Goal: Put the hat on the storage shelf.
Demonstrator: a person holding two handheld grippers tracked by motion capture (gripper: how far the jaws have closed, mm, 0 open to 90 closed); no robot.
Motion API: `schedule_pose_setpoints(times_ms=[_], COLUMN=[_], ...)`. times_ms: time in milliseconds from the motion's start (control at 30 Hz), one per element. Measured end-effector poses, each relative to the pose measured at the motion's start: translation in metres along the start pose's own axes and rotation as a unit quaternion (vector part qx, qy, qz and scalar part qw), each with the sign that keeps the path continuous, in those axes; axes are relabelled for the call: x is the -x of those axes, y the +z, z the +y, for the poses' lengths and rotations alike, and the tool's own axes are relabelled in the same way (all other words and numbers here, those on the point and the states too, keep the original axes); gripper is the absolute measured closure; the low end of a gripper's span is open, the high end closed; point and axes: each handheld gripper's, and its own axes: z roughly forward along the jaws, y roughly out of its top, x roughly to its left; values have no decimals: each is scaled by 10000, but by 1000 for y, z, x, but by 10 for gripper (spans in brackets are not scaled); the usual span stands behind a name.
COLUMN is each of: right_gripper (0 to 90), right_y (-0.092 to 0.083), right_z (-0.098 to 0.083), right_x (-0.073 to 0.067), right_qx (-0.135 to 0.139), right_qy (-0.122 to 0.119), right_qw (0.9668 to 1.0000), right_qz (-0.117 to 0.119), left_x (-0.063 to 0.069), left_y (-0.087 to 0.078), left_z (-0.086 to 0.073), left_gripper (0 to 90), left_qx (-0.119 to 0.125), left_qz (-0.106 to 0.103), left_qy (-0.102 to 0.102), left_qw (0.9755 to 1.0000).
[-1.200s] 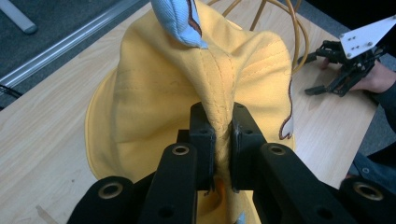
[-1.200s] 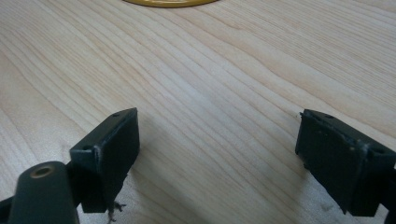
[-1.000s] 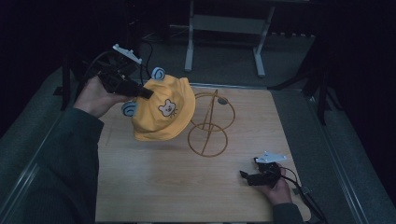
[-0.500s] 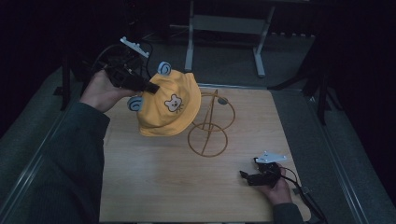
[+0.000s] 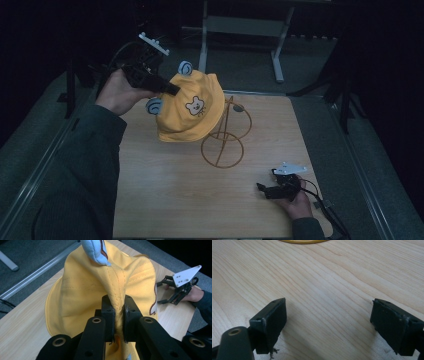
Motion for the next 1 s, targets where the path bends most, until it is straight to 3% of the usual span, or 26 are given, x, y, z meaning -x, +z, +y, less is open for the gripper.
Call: schedule_pose_setpoints(times_ms=[467, 1000], right_gripper=[135, 135], right_y=[0, 0], right_z=[0, 0], right_x=[0, 0], right_qx=[1, 8], right_qy=[-3, -5], right_qw=[10000, 10000], right_qz=[0, 4], left_x=[9, 13], left_y=[9, 39], left_z=[23, 47], left_gripper=[817, 815], left_qx=[-79, -196], left_qz=[66, 50], left_qy=[121, 135], left_qw=[9999, 9997])
